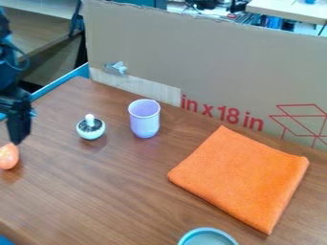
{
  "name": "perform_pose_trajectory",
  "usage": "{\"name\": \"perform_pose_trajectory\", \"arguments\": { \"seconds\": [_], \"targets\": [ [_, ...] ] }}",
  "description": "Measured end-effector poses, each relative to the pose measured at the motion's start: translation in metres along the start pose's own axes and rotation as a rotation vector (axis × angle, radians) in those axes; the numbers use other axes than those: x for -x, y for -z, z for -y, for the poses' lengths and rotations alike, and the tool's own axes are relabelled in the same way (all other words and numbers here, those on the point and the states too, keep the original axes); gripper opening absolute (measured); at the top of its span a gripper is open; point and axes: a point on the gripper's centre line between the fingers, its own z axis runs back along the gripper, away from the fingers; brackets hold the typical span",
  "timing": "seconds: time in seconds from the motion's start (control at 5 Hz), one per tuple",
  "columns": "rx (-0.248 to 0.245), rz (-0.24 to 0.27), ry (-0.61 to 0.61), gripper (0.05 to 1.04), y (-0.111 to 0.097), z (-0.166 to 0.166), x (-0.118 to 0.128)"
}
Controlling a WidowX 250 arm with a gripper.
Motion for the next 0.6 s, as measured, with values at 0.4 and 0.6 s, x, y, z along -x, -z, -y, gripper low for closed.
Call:
{"name": "perform_pose_trajectory", "arguments": {
  "seconds": [0.4, 0.6],
  "targets": [
    [0.001, -0.104, -0.027, 1.010, 0.035, -0.017, -0.010],
    [0.001, -0.106, -0.047, 1.010, 0.045, -0.020, -0.013]
  ]
}}
